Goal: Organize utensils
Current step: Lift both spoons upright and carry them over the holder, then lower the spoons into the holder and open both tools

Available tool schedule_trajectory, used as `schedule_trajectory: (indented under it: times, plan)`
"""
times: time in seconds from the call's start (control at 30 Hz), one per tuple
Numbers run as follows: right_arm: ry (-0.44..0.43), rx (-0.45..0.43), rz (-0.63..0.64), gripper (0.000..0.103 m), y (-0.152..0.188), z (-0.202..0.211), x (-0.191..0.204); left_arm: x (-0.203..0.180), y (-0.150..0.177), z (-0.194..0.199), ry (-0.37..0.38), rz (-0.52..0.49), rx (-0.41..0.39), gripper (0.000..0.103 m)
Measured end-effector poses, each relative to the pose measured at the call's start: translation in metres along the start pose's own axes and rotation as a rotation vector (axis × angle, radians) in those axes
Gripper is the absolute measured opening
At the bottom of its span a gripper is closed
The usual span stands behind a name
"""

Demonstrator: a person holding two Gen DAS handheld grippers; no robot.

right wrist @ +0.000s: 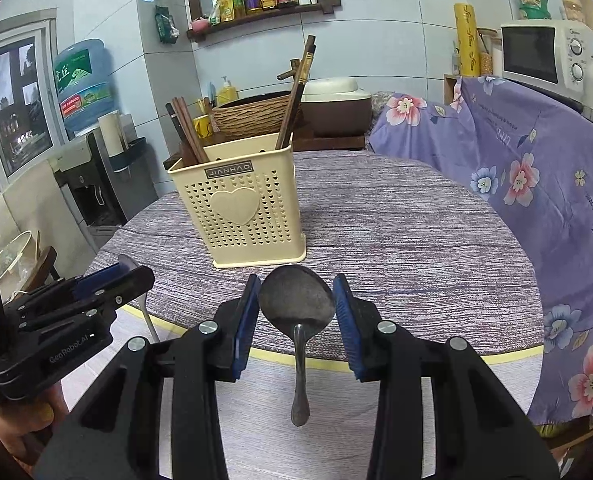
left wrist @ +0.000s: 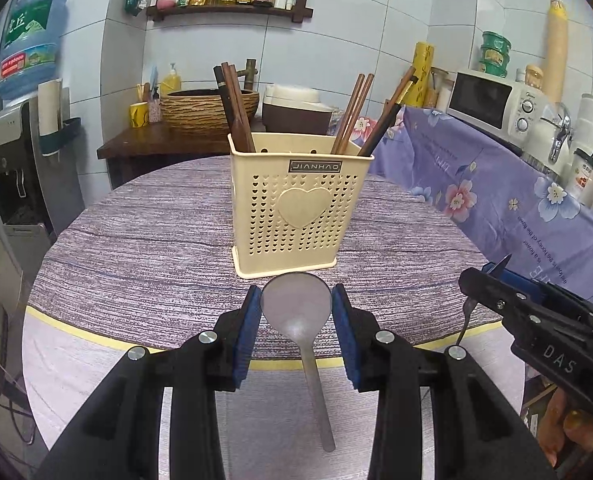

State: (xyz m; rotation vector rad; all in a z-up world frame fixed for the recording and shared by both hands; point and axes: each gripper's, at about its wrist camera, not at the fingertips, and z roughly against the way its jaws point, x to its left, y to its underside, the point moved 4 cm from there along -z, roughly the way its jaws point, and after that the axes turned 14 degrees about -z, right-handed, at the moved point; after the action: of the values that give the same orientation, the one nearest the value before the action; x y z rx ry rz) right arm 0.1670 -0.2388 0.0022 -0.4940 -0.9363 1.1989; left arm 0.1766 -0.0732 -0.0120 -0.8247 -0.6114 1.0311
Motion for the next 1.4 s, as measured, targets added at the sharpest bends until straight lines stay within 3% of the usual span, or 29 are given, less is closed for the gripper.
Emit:
schedule_trajectory:
  times: [0.4,0.5,0.63,0.77,0.9,1.07,1.4]
  plan:
    - [-0.078,-0.037,0.059,0.038,-0.024,0.004,0.030,0.018,-0.022,0.012,0.026,0.000,-0.058,0.037]
    - [-0.112,-0.085,0.085,0.038,-0.052,0.005,0.050,0.034,-0.049,0.020,0.039,0.021,-0.102,0.037]
    - [-0.154,-0.171,0.095,0.038,-0.107,0.005,0.079,0.057,-0.102,0.039,0.021,0.030,-0.223,0.037]
    - [-0.159,-0.237,0.100,0.038,-0.158,-0.005,0.107,0.075,-0.154,0.041,-0.055,0.034,-0.312,0.037]
    - [-0.151,-0.253,0.077,0.038,-0.193,-0.031,0.121,0.085,-0.182,0.023,-0.111,0.035,-0.352,0.037]
    - [-0.109,-0.230,0.071,0.038,-0.180,-0.071,0.111,0.085,-0.168,-0.015,-0.153,0.031,-0.324,0.037]
    - [-0.066,-0.159,0.075,0.038,-0.127,-0.118,0.086,0.086,-0.123,-0.050,-0.134,0.046,-0.250,0.037]
